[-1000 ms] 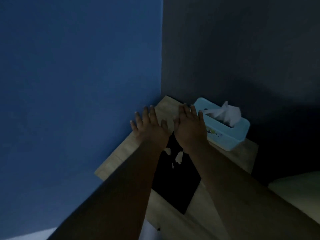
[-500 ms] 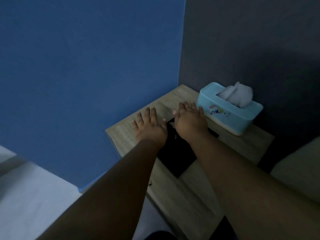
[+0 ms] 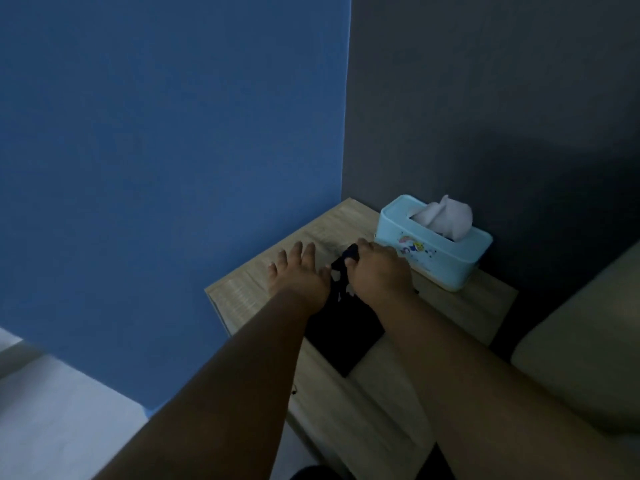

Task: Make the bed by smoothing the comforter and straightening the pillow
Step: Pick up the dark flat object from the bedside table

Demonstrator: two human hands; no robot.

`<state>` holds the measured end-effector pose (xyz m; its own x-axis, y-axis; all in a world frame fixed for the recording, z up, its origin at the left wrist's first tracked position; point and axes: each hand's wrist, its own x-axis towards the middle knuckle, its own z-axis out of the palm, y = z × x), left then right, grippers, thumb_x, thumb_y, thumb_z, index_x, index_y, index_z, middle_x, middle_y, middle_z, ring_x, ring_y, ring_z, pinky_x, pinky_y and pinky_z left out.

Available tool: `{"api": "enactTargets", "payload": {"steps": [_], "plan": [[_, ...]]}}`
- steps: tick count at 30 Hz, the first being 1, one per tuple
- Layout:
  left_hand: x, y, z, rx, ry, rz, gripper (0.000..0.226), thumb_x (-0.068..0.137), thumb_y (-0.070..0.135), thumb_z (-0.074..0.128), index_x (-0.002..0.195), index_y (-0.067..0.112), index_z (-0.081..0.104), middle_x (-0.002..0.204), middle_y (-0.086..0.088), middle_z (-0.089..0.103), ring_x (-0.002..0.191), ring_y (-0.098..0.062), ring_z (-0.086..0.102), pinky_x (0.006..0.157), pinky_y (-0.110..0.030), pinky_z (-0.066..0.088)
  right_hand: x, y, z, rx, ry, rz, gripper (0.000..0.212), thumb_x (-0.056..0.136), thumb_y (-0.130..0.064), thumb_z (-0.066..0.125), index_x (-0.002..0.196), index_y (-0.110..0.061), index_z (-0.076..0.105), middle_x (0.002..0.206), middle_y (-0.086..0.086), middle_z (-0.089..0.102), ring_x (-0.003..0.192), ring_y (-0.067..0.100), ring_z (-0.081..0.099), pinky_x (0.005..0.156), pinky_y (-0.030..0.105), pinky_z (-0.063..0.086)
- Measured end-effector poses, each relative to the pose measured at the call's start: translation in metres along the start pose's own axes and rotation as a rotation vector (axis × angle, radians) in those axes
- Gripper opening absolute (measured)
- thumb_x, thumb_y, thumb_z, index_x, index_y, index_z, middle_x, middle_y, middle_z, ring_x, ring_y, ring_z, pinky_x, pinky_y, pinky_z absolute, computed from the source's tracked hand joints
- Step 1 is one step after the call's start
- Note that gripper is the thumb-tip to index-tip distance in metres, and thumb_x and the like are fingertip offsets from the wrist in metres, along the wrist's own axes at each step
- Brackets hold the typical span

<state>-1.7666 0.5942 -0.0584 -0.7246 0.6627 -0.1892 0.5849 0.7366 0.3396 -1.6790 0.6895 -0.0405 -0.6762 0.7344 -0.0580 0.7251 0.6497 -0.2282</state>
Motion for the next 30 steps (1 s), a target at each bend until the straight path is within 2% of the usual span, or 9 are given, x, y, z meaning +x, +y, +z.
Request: {"api": "enactTargets", "payload": {"steps": [3, 7, 11, 14, 21, 25, 28, 30], "plan": [[0.003, -0.006, 0.012, 0.016, -0.076, 0.007, 0.062, 0.1, 0.049, 0.024, 0.154, 0.026, 0.006, 0.163, -0.001, -0.002, 0.15, -0.029, -0.003, 0.121, -0.048, 0.001, -0.01, 0.009, 0.021, 0.065, -0.089, 0.109, 0.05, 0.097, -0.037, 0.043, 0.141, -0.014, 0.036, 0.139, 0.012, 0.043, 0.127, 0.031, 0.039, 0.099, 0.041, 0.038], [0.007, -0.011, 0.024, 0.037, -0.156, -0.004, 0.063, 0.1, 0.049, 0.026, 0.154, 0.025, 0.004, 0.163, -0.002, -0.001, 0.15, -0.029, -0.002, 0.121, -0.047, 0.003, -0.016, 0.015, 0.04, 0.131, -0.234, 0.306, 0.06, 0.092, -0.035, 0.054, 0.144, -0.016, 0.029, 0.146, 0.013, 0.025, 0.132, 0.034, 0.028, 0.101, 0.044, 0.039], [0.008, -0.017, 0.034, 0.071, -0.207, -0.023, 0.065, 0.1, 0.048, 0.029, 0.154, 0.023, 0.004, 0.163, -0.004, -0.001, 0.149, -0.031, -0.001, 0.121, -0.048, 0.006, -0.016, 0.018, 0.055, 0.19, -0.273, 0.405, 0.066, 0.09, -0.031, 0.059, 0.145, -0.014, 0.027, 0.146, 0.015, 0.022, 0.13, 0.035, 0.03, 0.1, 0.042, 0.043], [0.008, -0.021, 0.04, 0.064, -0.226, -0.045, 0.066, 0.099, 0.046, 0.032, 0.154, 0.023, 0.005, 0.163, -0.006, 0.002, 0.149, -0.032, 0.002, 0.121, -0.049, 0.008, -0.014, 0.017, 0.061, 0.204, -0.27, 0.454, 0.07, 0.089, -0.028, 0.059, 0.147, -0.015, 0.022, 0.146, 0.016, 0.02, 0.129, 0.036, 0.031, 0.098, 0.041, 0.043], [0.013, -0.026, 0.046, -0.053, -0.23, -0.1, 0.06, 0.098, 0.041, 0.038, 0.151, 0.017, 0.022, 0.152, -0.011, 0.03, 0.137, -0.034, 0.03, 0.111, -0.048, 0.031, -0.007, 0.015, 0.063, 0.306, -0.242, 0.591, 0.077, 0.087, -0.025, 0.064, 0.148, -0.014, 0.018, 0.149, 0.019, 0.018, 0.129, 0.034, 0.033, 0.099, 0.039, 0.041], [0.019, -0.025, 0.034, -0.087, -0.204, -0.132, 0.057, 0.097, 0.04, 0.04, 0.149, 0.022, 0.027, 0.15, -0.01, 0.035, 0.136, -0.036, 0.032, 0.109, -0.048, 0.03, -0.002, 0.018, 0.062, 0.449, -0.194, 0.685, 0.072, 0.087, -0.024, 0.062, 0.146, -0.015, 0.023, 0.147, 0.019, 0.023, 0.126, 0.035, 0.038, 0.097, 0.04, 0.043], [0.021, -0.029, 0.025, -0.161, -0.139, -0.139, 0.058, 0.091, 0.028, 0.046, 0.147, 0.03, 0.031, 0.15, -0.004, 0.035, 0.135, -0.034, 0.036, 0.111, -0.046, 0.031, 0.001, 0.02, 0.062, 0.617, -0.162, 0.722, 0.066, 0.086, -0.022, 0.062, 0.143, -0.017, 0.029, 0.141, 0.019, 0.028, 0.118, 0.036, 0.045, 0.092, 0.042, 0.051], [0.021, -0.032, 0.019, -0.337, -0.09, -0.16, 0.059, 0.088, 0.016, 0.048, 0.145, 0.03, 0.038, 0.148, -0.003, 0.041, 0.13, -0.029, 0.045, 0.109, -0.042, 0.039, -0.001, 0.021, 0.06, 0.721, -0.123, 0.736, 0.06, 0.085, -0.02, 0.061, 0.139, -0.017, 0.035, 0.138, 0.019, 0.031, 0.112, 0.036, 0.05, 0.088, 0.043, 0.053]]}}
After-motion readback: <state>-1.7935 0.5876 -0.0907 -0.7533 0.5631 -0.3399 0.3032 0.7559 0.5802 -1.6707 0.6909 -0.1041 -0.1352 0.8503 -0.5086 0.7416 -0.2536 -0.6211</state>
